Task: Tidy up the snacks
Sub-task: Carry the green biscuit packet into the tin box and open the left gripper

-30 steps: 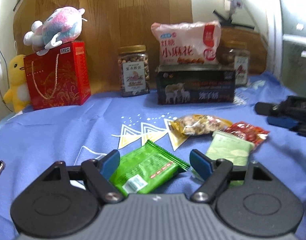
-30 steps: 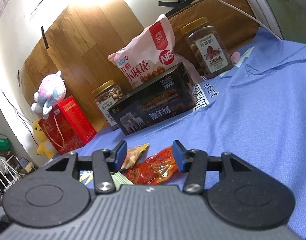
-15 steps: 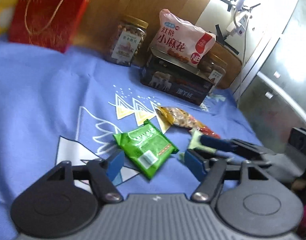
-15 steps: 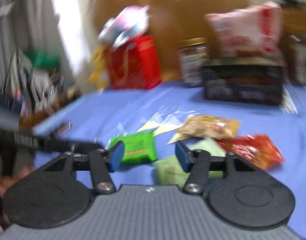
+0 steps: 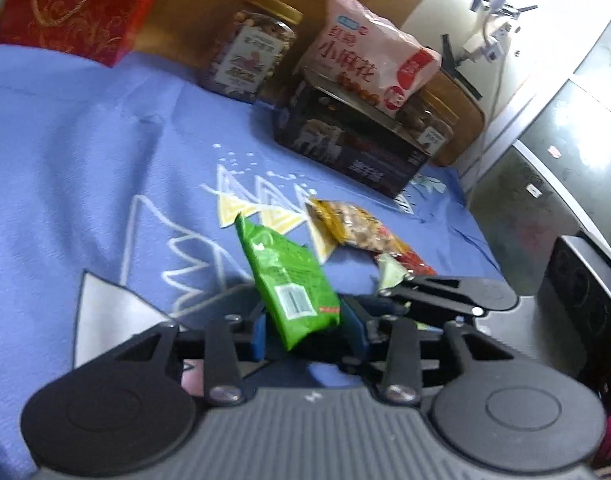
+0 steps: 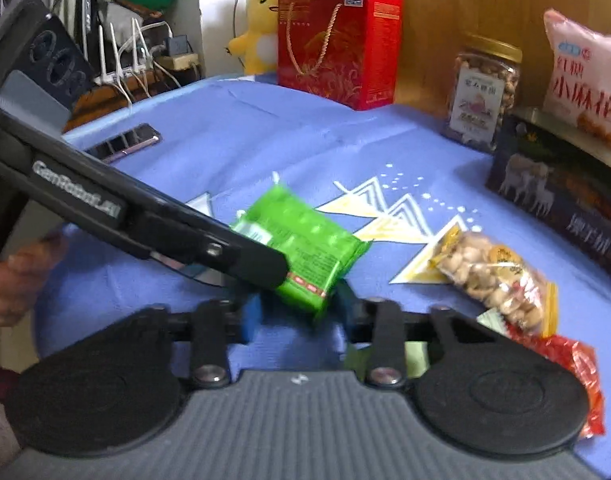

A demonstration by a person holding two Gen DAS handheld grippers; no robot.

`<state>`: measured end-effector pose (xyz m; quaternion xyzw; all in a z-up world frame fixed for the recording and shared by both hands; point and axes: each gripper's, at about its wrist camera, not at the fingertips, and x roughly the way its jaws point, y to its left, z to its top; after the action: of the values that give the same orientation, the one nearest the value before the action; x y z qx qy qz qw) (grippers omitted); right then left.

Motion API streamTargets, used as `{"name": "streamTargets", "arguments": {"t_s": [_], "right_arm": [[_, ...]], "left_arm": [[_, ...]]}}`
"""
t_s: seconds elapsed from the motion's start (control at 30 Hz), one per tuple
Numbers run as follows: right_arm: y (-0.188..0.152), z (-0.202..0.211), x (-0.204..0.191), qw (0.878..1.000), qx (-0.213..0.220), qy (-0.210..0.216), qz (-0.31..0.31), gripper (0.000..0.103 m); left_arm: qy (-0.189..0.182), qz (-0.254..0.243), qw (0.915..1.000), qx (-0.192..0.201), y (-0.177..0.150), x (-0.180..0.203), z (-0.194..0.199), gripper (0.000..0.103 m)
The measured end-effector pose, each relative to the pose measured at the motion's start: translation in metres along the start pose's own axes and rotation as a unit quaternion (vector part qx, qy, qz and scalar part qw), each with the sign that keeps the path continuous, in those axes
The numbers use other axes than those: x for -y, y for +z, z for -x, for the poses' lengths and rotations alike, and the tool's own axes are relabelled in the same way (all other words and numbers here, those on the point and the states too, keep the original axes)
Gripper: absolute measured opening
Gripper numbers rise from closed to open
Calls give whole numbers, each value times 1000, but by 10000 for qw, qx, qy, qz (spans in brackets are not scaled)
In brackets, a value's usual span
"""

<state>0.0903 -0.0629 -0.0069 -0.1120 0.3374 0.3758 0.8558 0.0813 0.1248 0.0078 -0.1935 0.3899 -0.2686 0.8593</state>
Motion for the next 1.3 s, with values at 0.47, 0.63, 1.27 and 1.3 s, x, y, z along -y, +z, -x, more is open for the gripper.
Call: {"name": "streamTargets", "arguments": {"t_s": [0.47,0.63,1.27,1.3], "right_arm": [[16,32,43,9899,1102,-747,-492,32],[49,37,93,9803,1501,-1122,-622,32],[52,28,179,9579,1684,-1761,-1515,40],[44,34,177,9565,1682,-1727,-1643,40]], "left_arm": [[-281,-1110,9932,194,68,62,-30,32],[-247,-1583,9861,446,127,85,-71,32],[841,-1467,9816,882,170,62,-121,55],[816,-1410,9831,831,163,59,-114,55]]}}
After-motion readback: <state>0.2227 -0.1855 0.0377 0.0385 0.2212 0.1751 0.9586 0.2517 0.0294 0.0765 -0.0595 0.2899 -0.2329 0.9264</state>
